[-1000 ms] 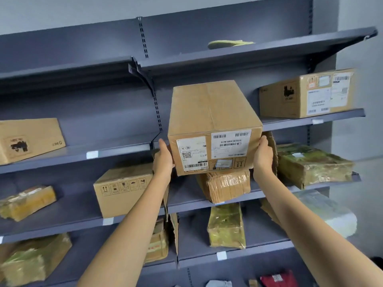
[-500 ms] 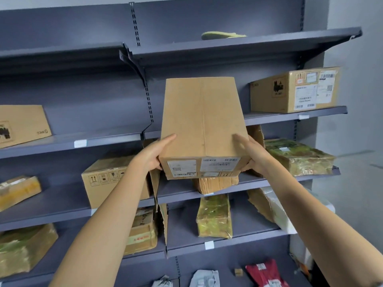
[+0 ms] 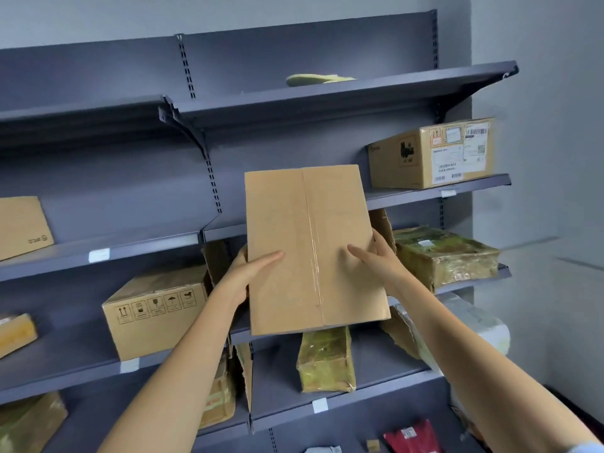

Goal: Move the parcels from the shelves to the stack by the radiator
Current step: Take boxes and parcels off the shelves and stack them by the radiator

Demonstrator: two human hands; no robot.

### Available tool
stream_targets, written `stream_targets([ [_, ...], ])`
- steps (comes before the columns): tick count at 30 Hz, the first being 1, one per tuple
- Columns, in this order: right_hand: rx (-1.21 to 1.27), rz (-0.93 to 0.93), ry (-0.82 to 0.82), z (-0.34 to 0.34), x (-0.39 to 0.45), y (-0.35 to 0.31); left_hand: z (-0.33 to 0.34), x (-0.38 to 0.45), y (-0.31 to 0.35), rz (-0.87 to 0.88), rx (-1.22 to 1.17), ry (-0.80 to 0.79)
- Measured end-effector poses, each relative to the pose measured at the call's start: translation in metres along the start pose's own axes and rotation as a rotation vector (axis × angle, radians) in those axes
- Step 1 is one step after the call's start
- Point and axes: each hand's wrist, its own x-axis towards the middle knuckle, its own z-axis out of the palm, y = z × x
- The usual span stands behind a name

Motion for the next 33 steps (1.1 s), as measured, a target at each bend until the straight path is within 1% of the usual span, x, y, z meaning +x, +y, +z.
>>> stream_targets([
  [5,0.045,-0.018,0.148,-0.034,-0.058,0.019,0.035,-0.028,-0.020,0.008,0.004,-0.061],
  [8,0.024,0.002,0.298,-0.070,-0.096,0.022,0.079,-0.037,-0.031,-0.021,-0.022,-0.117],
  [11,-0.044,0.021,0.432,-0.120,-0.135,0.029,0.141,-0.043,-0.052,-0.097,-0.053,-0.204],
  [15,-0.134,0.108,0.577,-0.209,-0.190,0.047,0.248,-0.066,-0.088,-0.181,-0.032,-0.329],
  [19,-0.196,0.235,0.765,-0.316,-0.260,0.080,0.382,-0.095,-0.128,-0.287,0.056,-0.617],
  [22,-0.196,0.384,0.895,-0.399,-0.325,0.110,0.500,-0.125,-0.164,-0.361,0.183,-0.821],
  [25,-0.157,0.528,1.037,-0.483,-0.397,0.148,0.622,-0.174,-0.213,-0.474,0.245,-1.025],
  [27,-0.165,0.635,1.121,-0.532,-0.445,0.169,0.696,-0.210,-0.262,-0.584,0.251,-1.134],
  [29,-0.178,0.742,1.178,-0.575,-0.490,0.192,0.756,-0.251,-0.318,-0.691,0.282,-1.205],
  [31,-0.209,0.827,1.197,-0.614,-0.530,0.229,0.805,-0.291,-0.387,-0.803,0.270,-1.257],
  [33,-0.240,0.905,1.184,-0.646,-0.565,0.282,0.831,-0.335,-0.451,-0.944,0.249,-1.245],
])
